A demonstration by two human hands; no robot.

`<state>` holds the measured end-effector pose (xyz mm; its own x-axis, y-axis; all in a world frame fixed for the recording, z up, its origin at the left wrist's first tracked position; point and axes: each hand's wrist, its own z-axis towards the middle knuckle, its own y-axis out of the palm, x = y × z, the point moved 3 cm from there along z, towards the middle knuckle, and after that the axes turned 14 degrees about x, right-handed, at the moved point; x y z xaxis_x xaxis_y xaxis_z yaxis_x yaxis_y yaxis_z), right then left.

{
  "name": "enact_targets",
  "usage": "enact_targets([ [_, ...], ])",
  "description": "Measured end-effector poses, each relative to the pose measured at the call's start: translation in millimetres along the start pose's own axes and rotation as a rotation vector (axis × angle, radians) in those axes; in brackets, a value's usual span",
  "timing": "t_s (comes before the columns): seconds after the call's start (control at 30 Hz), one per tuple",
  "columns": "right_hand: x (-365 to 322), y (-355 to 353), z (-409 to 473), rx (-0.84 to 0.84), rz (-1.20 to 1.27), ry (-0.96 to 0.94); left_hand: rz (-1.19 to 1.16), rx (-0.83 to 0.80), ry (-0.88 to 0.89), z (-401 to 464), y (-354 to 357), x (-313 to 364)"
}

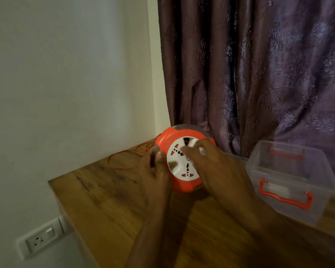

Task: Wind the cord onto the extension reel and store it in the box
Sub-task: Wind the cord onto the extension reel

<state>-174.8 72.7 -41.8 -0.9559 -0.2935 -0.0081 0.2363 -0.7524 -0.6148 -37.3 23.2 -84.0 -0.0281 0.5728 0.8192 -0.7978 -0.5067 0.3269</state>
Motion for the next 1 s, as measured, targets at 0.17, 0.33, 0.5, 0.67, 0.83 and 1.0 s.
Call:
enact_targets([
  [0.17,-4,2,-2,-0.218,-0.013,-0.173,0.050,0.008,-0.003,1,-1,-1],
  [0.33,1,1,-3,-0.217,-0.044,-0.149,0.055,-0.020,0.024,0,-1,2],
  [0.5,-1,5,-2,-0.124,-0.105,-0.062,0.021,-0.003,0.018,-1,0,0],
  [0.67,3,9,-6,0.103,-0.036,0.160,0.013,-0.031,0.062,-8,4,7],
  [0.83,15,17,-7,0.192,0.321,0.635,0.031,-0.048,0.097,-13,7,6],
  [1.0,11,2,-1,0.206,0.186,0.307,-0.005,0.029,0.052,-8,3,3],
])
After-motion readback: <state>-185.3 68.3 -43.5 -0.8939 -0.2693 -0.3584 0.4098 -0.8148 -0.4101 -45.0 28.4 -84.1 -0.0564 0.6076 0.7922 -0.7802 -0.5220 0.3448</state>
